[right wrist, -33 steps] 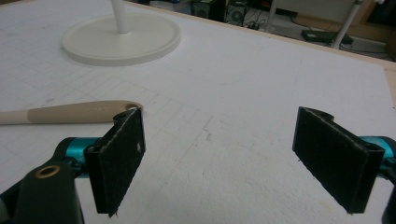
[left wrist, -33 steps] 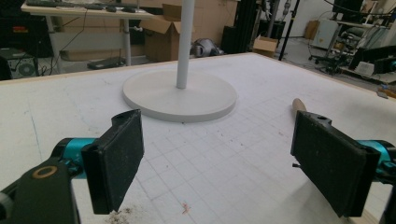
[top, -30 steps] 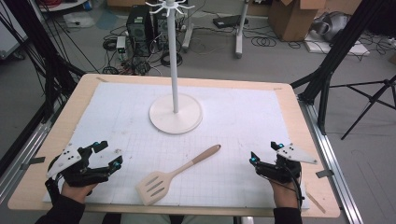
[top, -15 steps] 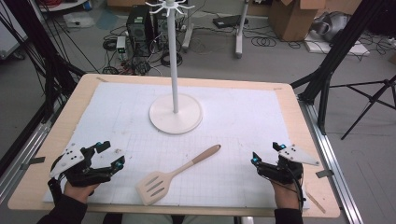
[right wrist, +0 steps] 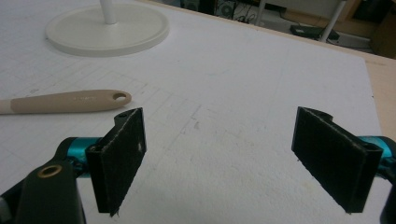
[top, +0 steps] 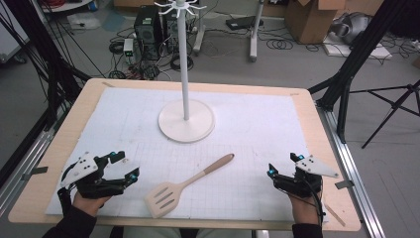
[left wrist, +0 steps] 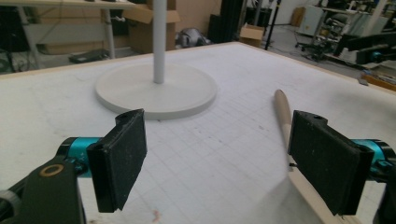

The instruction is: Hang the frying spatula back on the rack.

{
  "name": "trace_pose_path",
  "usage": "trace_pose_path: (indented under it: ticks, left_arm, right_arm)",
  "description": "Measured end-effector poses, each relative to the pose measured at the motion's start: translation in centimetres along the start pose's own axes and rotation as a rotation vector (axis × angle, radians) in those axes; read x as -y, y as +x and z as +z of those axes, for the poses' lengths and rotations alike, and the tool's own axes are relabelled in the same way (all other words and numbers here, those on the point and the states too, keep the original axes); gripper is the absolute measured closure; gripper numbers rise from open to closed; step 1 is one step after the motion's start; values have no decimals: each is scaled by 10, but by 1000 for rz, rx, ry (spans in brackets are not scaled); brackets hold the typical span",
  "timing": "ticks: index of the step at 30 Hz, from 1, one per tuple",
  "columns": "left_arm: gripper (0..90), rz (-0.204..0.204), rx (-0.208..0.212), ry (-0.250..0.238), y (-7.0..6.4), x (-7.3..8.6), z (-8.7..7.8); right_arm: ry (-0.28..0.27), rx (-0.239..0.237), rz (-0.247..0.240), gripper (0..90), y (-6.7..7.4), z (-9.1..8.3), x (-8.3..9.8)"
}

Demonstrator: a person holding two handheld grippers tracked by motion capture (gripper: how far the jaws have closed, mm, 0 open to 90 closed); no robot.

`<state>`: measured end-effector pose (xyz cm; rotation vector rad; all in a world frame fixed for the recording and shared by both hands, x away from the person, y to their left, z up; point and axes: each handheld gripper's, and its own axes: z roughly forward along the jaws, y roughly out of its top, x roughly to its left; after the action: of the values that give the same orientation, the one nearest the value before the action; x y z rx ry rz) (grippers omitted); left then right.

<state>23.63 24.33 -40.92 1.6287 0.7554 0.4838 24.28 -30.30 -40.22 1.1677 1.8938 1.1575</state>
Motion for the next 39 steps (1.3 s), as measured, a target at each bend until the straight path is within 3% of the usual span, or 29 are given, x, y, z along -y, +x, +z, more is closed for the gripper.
trace_pose_path:
  ticks: [5,9,11,16,21,25,28,34,38,39]
  left_arm:
    - [172,-2,42,17,-14,-7,8]
    - [175,26,68,27,-26,-16,15]
    - [183,38,81,71,-35,-20,26]
    - [207,55,109,127,-48,-29,44]
    - [244,107,162,197,-65,-46,67]
    - [271,156,184,286,-76,-56,87]
    - [305,176,208,357,-82,-55,101]
    - [379,199,245,448,-91,-42,121]
    - [487,240,267,543,-91,-34,134]
    - [512,240,267,543,-91,-34,134]
  right_arm:
    - [9,-3,-12,164,2,1,0]
    - [9,-5,-7,164,1,1,0]
    - [11,-6,-3,164,1,2,0]
    - [10,-10,-1,164,1,1,0]
    - [12,-13,5,164,1,1,0]
    - [4,-17,4,164,0,2,0]
    - [3,-19,1,164,0,2,0]
    - [8,-23,7,164,-2,2,0]
    - [9,-22,5,164,-1,3,0]
    - [9,-22,5,164,-1,3,0]
